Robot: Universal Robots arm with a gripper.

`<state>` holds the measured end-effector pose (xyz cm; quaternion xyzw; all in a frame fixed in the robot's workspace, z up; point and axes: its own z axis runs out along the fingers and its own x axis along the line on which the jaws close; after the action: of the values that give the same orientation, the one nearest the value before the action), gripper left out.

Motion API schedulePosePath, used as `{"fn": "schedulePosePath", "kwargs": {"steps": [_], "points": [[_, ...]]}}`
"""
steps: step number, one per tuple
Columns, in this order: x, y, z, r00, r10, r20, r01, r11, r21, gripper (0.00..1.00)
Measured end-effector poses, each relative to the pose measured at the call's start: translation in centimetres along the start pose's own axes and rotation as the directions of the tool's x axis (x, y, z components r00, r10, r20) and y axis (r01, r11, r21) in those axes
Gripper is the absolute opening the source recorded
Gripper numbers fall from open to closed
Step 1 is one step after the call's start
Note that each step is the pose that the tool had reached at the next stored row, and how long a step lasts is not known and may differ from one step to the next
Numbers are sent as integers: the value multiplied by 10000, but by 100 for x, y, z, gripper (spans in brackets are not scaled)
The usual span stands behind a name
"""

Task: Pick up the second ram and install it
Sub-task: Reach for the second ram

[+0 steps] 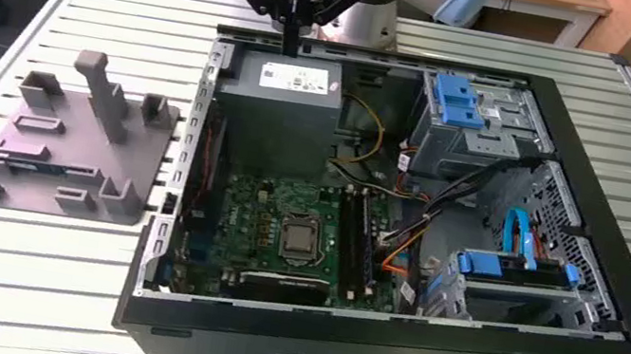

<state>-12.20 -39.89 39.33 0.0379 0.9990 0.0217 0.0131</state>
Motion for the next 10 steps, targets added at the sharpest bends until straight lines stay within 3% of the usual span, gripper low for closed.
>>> {"fn": "schedulePosePath", "kwargs": {"steps": [7, 10], "points": [[9, -1, -1, 10000, 1, 0, -1, 10000, 1, 10], [75, -6, -2, 10000, -1, 0, 1, 10000, 0, 10]]}}
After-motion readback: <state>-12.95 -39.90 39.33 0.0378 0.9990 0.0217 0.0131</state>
